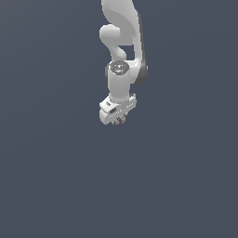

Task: Pick up the object and move it to a goal position.

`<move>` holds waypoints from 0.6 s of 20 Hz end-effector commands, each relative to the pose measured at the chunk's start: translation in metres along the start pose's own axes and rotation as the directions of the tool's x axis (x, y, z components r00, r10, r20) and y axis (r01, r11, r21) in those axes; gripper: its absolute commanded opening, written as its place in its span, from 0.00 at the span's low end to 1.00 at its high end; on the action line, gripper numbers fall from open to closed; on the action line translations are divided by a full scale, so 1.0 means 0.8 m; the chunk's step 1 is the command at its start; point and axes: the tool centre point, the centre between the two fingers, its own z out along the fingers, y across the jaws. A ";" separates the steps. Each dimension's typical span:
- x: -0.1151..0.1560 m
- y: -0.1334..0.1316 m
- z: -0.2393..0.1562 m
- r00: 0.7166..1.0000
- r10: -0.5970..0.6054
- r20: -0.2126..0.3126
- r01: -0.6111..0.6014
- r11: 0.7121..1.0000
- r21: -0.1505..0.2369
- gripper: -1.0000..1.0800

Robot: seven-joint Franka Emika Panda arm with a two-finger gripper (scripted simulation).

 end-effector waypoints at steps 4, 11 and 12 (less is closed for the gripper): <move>-0.004 0.006 -0.068 1.000 -0.001 -0.002 0.001 1.000 0.000 0.00; -0.009 0.015 -0.158 1.000 -0.001 -0.003 0.001 1.000 0.001 0.00; -0.009 0.016 -0.169 1.000 -0.001 -0.003 0.001 1.000 0.001 0.00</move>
